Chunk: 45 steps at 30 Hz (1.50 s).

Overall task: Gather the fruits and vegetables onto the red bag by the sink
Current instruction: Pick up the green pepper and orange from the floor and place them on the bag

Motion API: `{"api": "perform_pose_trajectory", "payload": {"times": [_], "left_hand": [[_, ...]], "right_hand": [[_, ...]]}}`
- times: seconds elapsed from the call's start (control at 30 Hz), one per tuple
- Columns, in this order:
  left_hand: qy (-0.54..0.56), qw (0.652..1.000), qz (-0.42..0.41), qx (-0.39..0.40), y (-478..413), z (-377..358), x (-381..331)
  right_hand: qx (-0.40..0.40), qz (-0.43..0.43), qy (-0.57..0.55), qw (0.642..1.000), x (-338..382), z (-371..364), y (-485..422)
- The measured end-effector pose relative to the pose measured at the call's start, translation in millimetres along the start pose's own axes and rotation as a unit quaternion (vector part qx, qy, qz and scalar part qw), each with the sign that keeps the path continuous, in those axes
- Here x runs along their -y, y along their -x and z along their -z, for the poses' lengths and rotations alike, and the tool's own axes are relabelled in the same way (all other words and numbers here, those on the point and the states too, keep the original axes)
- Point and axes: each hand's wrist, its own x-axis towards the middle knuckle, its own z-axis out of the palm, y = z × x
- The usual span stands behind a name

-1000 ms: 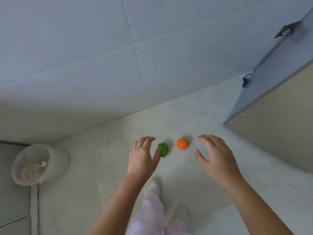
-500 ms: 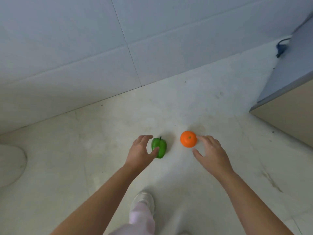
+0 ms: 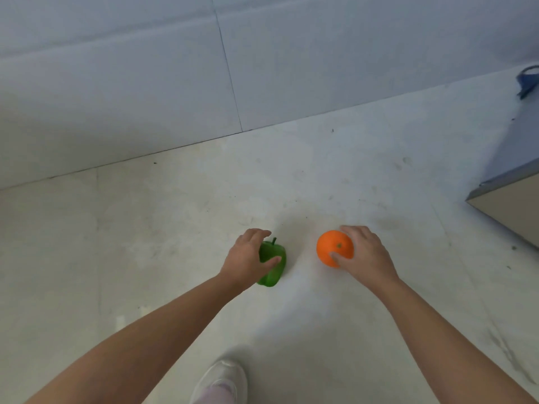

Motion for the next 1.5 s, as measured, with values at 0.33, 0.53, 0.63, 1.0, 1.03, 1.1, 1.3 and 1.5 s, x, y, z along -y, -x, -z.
{"api": "perform_pose_trajectory", "payload": {"times": [0.33,0.53,0.63,1.0,1.03,1.1,1.3,1.5], "left_hand": [[0.029,0.998,0.052,0.002,-5,-30,11],[0.123,0.984,0.127,0.006,-8,-38,8],[0.142,0.981,0.13,0.01,-9,-43,8],[0.141,0.982,0.124,0.012,-10,-48,10],[0.142,0.982,0.125,0.01,-10,-48,10],[0.148,0.981,0.129,0.008,-10,-49,8],[0.149,0.978,0.146,-0.008,-4,-29,3],[0.2,0.967,0.149,-0.054,23,30,-41]], "right_hand": [[0.018,-0.014,-0.056,0.998,-2,-26,-6],[0.039,-0.039,-0.082,0.995,-7,-31,1],[0.04,-0.048,-0.089,0.994,-9,-35,4],[0.02,-0.068,-0.144,0.987,-8,-45,2],[0.023,-0.07,-0.146,0.987,-8,-45,1],[0.026,-0.078,-0.152,0.985,-7,-44,-1],[0.016,-0.135,-0.226,0.965,3,-31,18],[-0.016,-0.17,-0.298,0.939,45,14,50]]}}
